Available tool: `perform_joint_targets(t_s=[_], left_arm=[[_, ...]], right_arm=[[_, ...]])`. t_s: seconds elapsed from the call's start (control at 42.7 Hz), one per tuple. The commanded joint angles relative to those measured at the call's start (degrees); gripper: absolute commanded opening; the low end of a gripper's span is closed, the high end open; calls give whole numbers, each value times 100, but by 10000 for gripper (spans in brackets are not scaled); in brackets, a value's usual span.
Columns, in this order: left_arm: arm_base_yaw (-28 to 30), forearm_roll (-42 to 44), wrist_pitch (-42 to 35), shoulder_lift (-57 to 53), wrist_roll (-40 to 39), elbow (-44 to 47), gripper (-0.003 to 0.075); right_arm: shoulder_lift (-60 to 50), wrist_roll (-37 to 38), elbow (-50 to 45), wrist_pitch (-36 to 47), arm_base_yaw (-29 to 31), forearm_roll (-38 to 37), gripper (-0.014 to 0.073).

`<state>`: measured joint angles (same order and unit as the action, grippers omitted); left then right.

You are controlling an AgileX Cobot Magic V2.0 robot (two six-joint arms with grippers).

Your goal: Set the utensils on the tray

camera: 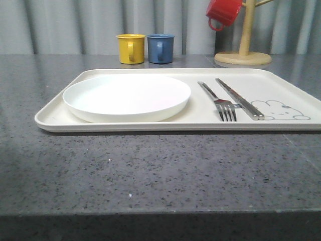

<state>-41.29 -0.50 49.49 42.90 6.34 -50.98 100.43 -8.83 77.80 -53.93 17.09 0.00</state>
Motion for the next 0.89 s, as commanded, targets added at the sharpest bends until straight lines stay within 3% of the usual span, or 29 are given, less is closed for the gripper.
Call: perform_joint_targets(t_s=[0.0,0.234,0.468,0.679,0.866], left_arm=[[-47,-53,-378,-14,-81,-151,438],[-47,-53,-378,-14,-81,-151,439],[-47,-53,-378,-14,-81,-151,438],[-47,-53,-378,-14,-81,-151,438],[-47,-53,-378,-14,-81,-151,438]], right_arm=[[-142,-39,127,60,26,66,238],[-189,-39,351,-128,6,283,5],[-699,-298,656,-439,-307,906,0],[-1116,-327,697,-1074,-1237,1618,0],[-994,-163,675,-1008,-1942,1971,0]])
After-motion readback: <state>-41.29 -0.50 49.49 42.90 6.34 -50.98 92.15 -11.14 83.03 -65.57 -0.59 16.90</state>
